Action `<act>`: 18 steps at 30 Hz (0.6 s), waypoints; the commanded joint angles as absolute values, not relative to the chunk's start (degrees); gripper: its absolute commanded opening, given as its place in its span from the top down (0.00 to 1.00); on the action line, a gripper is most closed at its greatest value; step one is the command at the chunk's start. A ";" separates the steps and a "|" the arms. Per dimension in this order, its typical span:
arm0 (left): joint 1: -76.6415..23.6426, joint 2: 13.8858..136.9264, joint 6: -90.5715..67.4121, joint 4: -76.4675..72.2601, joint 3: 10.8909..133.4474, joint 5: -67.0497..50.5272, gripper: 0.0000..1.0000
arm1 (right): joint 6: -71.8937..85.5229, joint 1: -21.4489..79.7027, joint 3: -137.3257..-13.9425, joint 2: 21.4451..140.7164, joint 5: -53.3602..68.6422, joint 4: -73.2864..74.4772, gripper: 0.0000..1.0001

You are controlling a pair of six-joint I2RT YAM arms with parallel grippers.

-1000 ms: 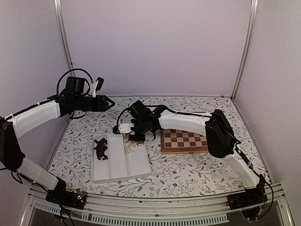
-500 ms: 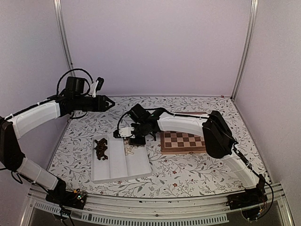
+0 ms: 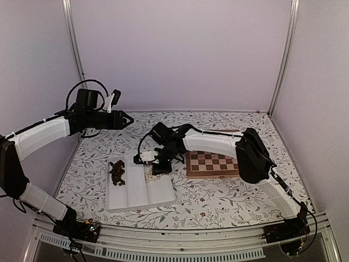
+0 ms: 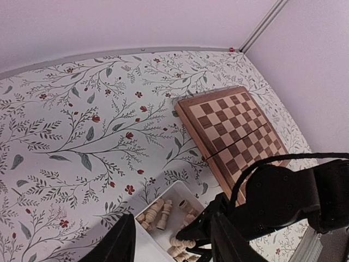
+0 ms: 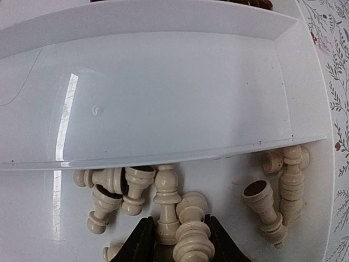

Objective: Set up the chess pieces on the board
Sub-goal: Pick up the chess piece from the storage box.

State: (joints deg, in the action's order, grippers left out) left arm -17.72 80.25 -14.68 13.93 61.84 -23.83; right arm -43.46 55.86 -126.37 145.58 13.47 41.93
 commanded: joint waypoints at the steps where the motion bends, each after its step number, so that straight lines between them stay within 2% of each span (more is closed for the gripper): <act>1: -17.07 79.98 -14.68 12.45 61.08 -24.87 0.52 | -40.63 55.98 -126.61 142.96 16.39 47.08 0.66; 8: -17.13 80.22 -14.68 12.31 60.91 -24.93 0.51 | -38.76 55.91 -126.92 143.24 14.66 43.47 0.66; 18: -17.14 80.42 -14.72 12.35 60.95 -24.97 0.51 | -35.77 55.90 -127.51 141.57 15.89 41.90 0.58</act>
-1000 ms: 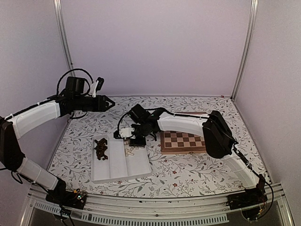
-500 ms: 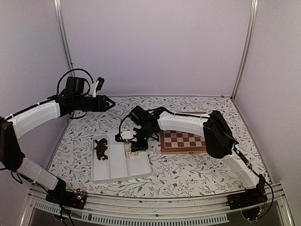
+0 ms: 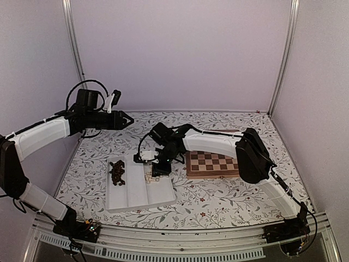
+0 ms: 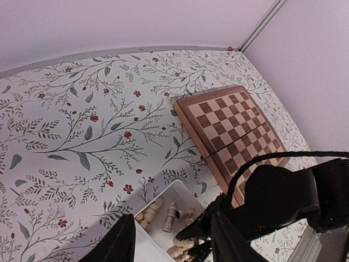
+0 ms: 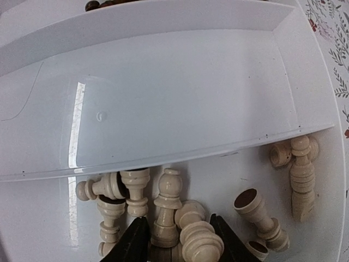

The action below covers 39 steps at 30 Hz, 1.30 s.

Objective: Set up the chess pieces on the board
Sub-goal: Pick up the chess piece from the storage box.

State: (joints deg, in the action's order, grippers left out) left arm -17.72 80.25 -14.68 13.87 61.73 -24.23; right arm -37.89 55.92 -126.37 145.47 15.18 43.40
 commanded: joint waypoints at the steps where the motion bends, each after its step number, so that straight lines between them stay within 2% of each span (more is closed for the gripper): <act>1: -17.14 80.42 -14.71 12.32 60.97 -25.04 0.51 | -35.25 55.90 -127.47 141.38 15.62 41.43 0.58; 16: -17.23 80.60 -14.77 12.31 60.98 -25.52 0.51 | -32.13 55.85 -129.26 142.58 15.57 40.35 0.68; 19: -17.22 80.66 -14.77 12.37 60.91 -25.52 0.51 | -31.95 55.88 -129.41 142.95 15.23 40.12 0.74; 25: -17.23 80.76 -14.78 12.26 60.91 -25.17 0.51 | -31.78 55.85 -129.38 141.82 14.55 40.36 0.93; 30: -17.64 79.56 -14.42 9.94 60.01 -27.18 0.53 | -31.25 55.74 -127.05 134.45 16.64 40.78 0.99; 39: -24.46 72.08 -10.89 1.79 54.04 -24.30 0.53 | -30.09 54.31 -120.62 121.94 25.11 42.18 1.00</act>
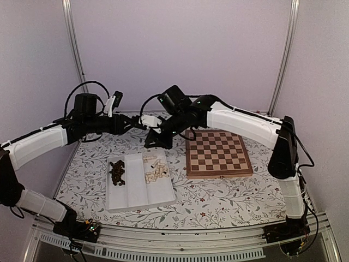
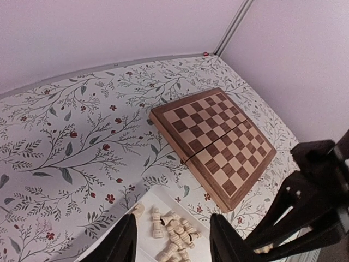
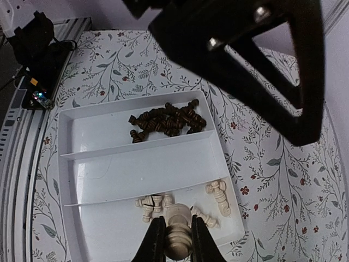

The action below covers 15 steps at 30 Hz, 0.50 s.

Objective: Set up the chess pieces on the board
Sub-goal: Pick up the chess piece from the storage box, then place the chess piece on the chessboard.

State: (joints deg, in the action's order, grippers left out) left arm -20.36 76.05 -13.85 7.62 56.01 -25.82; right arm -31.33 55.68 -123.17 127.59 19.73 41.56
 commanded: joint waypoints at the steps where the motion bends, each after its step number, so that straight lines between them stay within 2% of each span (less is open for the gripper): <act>1: -25.44 71.28 -10.51 1.04 53.41 -24.01 0.52 | -30.05 53.86 -119.74 120.47 25.87 42.37 1.00; 7: -27.16 66.50 -12.30 -3.28 48.21 -21.40 0.51 | -31.37 50.17 -109.20 113.12 23.75 42.54 1.00; 12: -27.17 68.33 -10.16 2.46 52.02 -19.21 0.50 | -32.65 44.12 -94.59 104.73 19.46 42.72 1.00; 15: -27.39 71.71 -11.72 3.25 55.18 -22.81 0.49 | -34.09 40.65 -85.50 99.45 15.27 42.51 1.00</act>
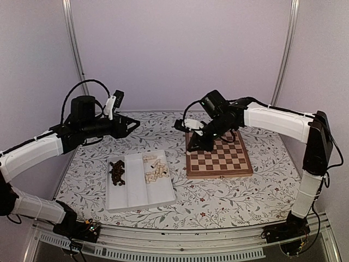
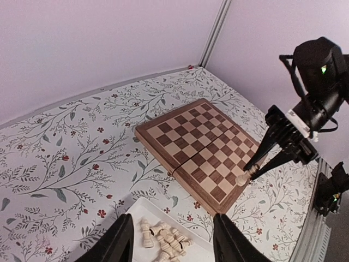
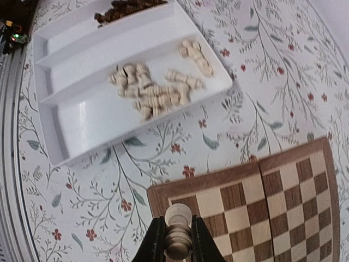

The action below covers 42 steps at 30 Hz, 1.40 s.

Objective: Set up the chess pieces on the board
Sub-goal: Place the chess piece on the chessboard.

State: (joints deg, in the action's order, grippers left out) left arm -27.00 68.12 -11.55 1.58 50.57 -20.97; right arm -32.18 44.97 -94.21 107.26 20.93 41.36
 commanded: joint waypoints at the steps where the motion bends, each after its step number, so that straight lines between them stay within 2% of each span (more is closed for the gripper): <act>1: -27.63 72.88 -12.64 3.14 56.13 -23.80 0.49 | -34.45 39.34 -82.60 98.10 14.30 42.15 1.00; 5: -29.48 77.08 -13.63 1.90 60.81 -24.60 0.49 | -34.33 34.42 -74.27 92.26 13.26 40.44 1.00; 9: -30.49 82.53 -14.17 1.00 65.94 -27.45 0.50 | -34.10 33.58 -70.21 91.08 11.20 38.36 1.00; 14: -30.05 85.77 -13.15 -4.03 63.16 -29.39 0.51 | -32.67 33.57 -71.74 95.84 8.50 37.67 1.00; 21: -29.63 83.23 -12.83 -4.50 59.42 -27.68 0.51 | -32.22 33.57 -73.22 100.08 10.34 37.80 0.98; 26: -28.90 81.75 -12.72 -4.22 59.00 -27.47 0.51 | -32.23 33.57 -73.46 101.32 13.89 38.03 0.97; 42: -28.57 81.56 -12.93 -3.54 58.45 -27.82 0.51 | -32.15 33.59 -72.69 103.70 14.57 36.42 0.94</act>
State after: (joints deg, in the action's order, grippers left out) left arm -28.97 82.50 -13.50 -2.74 59.07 -27.79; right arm -32.51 33.45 -71.99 102.63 13.87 37.87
